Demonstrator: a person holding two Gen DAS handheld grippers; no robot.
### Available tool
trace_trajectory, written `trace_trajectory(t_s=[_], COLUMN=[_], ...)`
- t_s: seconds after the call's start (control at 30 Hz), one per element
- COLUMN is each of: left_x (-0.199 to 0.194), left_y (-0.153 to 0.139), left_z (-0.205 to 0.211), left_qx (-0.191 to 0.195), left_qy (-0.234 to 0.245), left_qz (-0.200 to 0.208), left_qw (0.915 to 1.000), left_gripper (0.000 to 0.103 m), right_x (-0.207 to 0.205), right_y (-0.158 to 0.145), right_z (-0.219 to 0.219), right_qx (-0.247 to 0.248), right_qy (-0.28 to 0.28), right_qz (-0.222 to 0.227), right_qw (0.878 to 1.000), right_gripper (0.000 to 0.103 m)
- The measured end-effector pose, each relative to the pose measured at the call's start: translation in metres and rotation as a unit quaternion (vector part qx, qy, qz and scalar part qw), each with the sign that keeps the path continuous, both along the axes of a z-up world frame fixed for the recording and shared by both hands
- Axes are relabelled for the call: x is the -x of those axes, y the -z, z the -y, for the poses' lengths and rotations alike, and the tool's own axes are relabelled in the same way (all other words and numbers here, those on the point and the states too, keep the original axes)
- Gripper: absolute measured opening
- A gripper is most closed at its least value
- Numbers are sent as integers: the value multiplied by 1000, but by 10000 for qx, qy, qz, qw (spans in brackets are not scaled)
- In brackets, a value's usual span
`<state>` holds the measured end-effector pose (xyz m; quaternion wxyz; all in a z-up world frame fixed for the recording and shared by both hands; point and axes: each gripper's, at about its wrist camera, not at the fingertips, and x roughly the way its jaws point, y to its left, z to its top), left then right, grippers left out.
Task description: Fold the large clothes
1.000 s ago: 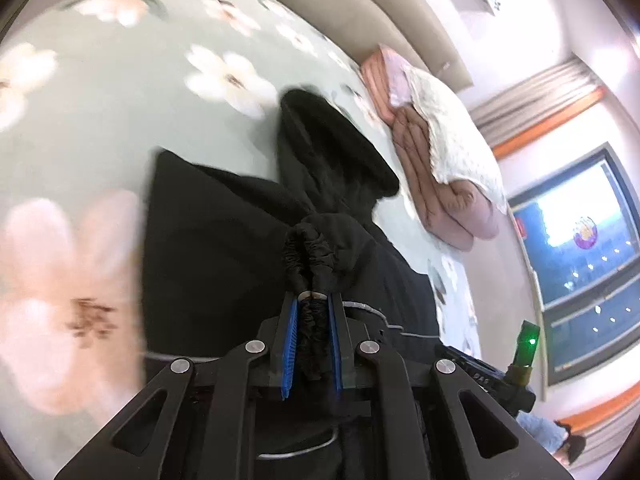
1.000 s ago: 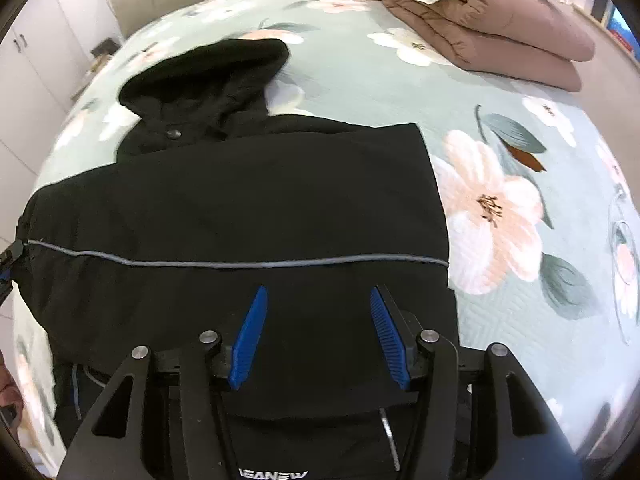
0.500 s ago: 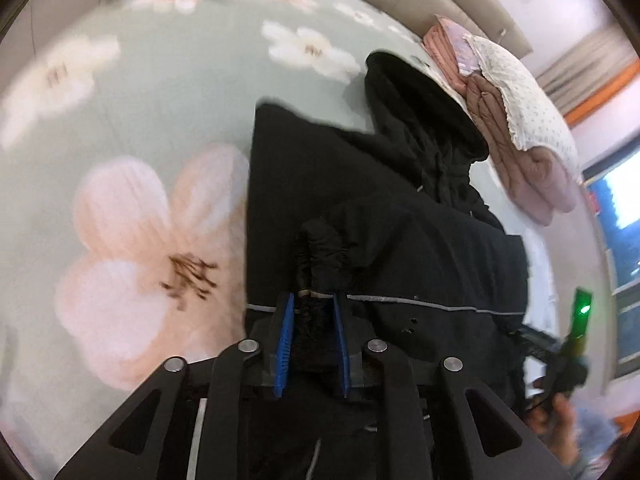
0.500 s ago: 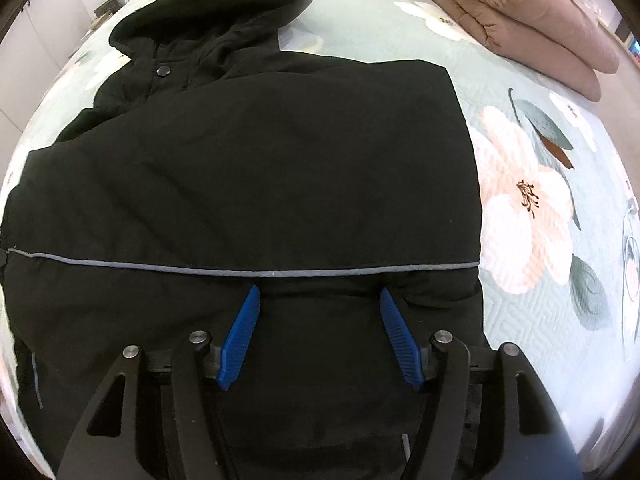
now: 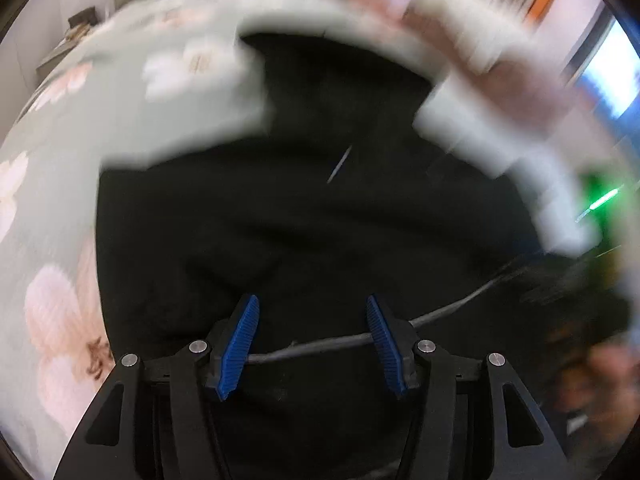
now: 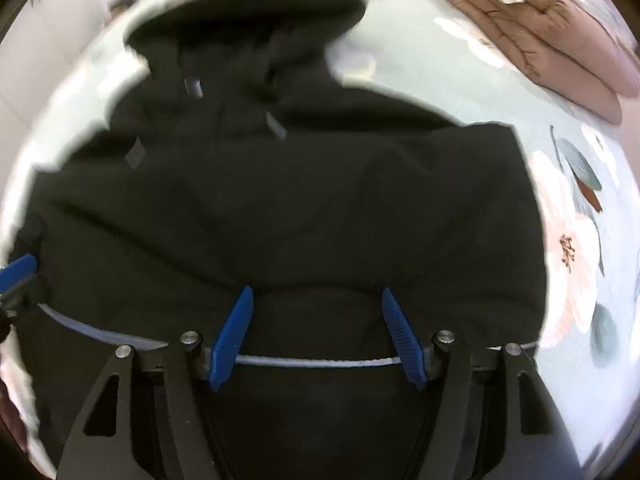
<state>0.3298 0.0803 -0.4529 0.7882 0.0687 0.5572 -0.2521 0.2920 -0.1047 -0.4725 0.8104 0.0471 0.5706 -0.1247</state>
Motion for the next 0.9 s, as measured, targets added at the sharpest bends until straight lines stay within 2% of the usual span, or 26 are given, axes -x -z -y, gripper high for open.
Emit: trace_trajectory(t_s=[0.07, 0.23, 0.3, 0.37, 0.43, 0.5, 0.57, 0.63, 0.7, 0.83, 0.9], left_x=[7, 5, 11, 21, 30, 34, 34, 31, 31, 38, 41], left_y=[4, -2, -18, -33, -44, -49, -42, -18, 4, 6, 6], left_z=[-1, -4, -14, -23, -40, -54, -62, -60, -53, -40, -44], left_qx=[-22, 50, 361, 654, 982, 1176, 1153, 933, 743, 369, 415], left_qy=[115, 107, 105, 26, -121, -309, -526, -513, -370, -213, -248], left_qz=[325, 278, 328, 395, 491, 577, 622, 358, 247, 603, 666], left_qw=[9994, 9995, 9988, 9971, 9939, 9909, 9900, 9937, 9962, 9973, 9966], left_gripper=[58, 58, 58, 58, 58, 58, 58, 58, 57, 58, 58], right_x=[1, 9, 25, 45, 61, 75, 82, 89, 89, 93, 94], right_y=[0, -13, -34, -51, -56, -47, -25, -3, 1, 2, 3], right_z=[-2, 5, 6, 7, 11, 22, 39, 52, 50, 44, 42], right_qx=[69, -99, -159, 13, 222, 405, 159, -242, -164, -45, -14], right_qy=[22, 21, -37, -51, -15, 131, 373, 512, 467, 497, 509], right_qz=[-9, 11, 273, 464, 510, 424, 191, 277, 420, 578, 628], right_qw=[10000, 9999, 9995, 9989, 9985, 9982, 9990, 9980, 9979, 9971, 9967], right_gripper=[72, 72, 72, 72, 72, 72, 72, 73, 74, 77, 77])
